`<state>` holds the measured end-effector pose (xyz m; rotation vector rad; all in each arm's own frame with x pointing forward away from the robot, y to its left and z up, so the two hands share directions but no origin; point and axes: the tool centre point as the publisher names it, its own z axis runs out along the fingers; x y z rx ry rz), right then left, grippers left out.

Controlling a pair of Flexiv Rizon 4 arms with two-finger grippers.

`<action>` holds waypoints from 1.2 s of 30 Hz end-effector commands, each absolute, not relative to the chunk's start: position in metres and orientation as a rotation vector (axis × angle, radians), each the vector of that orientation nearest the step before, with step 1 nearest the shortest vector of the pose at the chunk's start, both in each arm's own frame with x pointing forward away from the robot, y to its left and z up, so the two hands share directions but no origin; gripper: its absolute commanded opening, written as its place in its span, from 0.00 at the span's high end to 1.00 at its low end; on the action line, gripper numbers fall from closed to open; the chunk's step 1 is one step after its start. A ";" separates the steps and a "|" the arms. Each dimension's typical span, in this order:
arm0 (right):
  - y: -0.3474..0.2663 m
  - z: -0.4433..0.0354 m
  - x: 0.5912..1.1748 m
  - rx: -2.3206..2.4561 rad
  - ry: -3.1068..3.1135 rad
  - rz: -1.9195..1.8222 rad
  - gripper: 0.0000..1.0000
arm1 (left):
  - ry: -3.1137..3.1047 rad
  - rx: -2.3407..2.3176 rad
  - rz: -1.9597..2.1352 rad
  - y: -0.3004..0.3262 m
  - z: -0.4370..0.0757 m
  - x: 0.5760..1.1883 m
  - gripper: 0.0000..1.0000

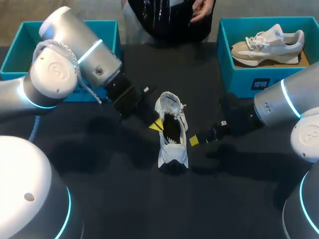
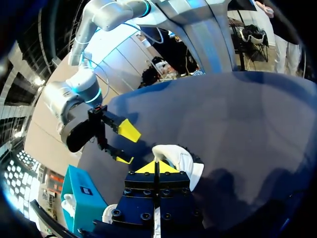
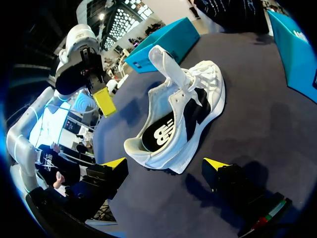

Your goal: Take the shoe out of the shoebox, open the shoe tongue, remove and reinsert the insole, then place the shoe into the shoebox

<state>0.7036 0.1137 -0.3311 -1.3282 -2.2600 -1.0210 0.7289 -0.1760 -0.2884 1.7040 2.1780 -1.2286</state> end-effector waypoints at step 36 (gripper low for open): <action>-0.017 -0.219 0.689 -1.436 -2.345 -0.918 0.00 | 2.319 2.208 -0.771 -0.205 -0.302 0.750 1.00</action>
